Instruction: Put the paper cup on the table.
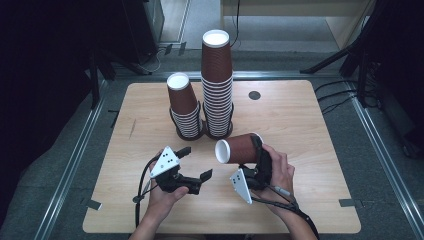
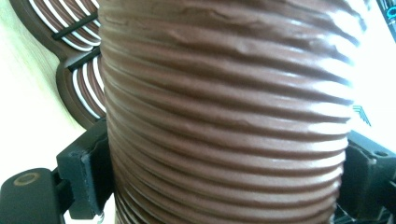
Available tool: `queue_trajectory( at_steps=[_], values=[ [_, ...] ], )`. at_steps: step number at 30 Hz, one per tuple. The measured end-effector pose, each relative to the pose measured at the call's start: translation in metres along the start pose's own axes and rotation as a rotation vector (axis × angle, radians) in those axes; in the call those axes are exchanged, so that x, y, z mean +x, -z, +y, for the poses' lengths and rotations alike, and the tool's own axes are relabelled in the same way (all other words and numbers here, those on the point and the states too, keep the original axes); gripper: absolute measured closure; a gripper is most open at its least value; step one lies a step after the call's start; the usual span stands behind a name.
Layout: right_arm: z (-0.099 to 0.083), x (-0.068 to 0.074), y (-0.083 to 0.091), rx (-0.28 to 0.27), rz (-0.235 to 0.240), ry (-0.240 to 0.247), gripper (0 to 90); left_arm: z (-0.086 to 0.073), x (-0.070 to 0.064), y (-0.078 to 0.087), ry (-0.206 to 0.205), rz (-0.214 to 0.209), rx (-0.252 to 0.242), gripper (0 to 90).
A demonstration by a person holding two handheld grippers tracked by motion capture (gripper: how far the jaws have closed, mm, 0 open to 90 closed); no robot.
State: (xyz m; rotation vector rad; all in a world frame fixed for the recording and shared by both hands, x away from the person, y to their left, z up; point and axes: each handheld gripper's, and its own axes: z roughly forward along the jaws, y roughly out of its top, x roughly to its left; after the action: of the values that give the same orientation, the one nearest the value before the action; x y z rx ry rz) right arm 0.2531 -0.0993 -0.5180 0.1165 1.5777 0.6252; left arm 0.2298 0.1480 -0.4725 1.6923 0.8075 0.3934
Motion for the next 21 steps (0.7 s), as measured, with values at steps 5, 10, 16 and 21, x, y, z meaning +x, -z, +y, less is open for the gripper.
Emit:
queue_trajectory(
  at_steps=[5, 10, 16, 21],
  values=[
    [0.003, 0.005, 0.000, -0.013, 0.012, 0.025, 10.2, 0.000, -0.002, -0.001, -0.003, -0.015, 0.007, 0.0],
    [0.005, 0.009, 0.000, -0.022, 0.016, 0.051, 10.1, 0.000, -0.003, -0.003, -0.004, -0.021, 0.012, 0.0],
    [0.007, 0.014, 0.001, -0.034, 0.021, 0.081, 10.1, 0.000, -0.005, -0.004, -0.007, -0.032, 0.016, 0.0],
    [0.010, 0.016, 0.002, -0.049, 0.029, 0.088, 10.1, 0.000, -0.006, -0.005, -0.009, -0.038, 0.019, 0.0]
  ],
)
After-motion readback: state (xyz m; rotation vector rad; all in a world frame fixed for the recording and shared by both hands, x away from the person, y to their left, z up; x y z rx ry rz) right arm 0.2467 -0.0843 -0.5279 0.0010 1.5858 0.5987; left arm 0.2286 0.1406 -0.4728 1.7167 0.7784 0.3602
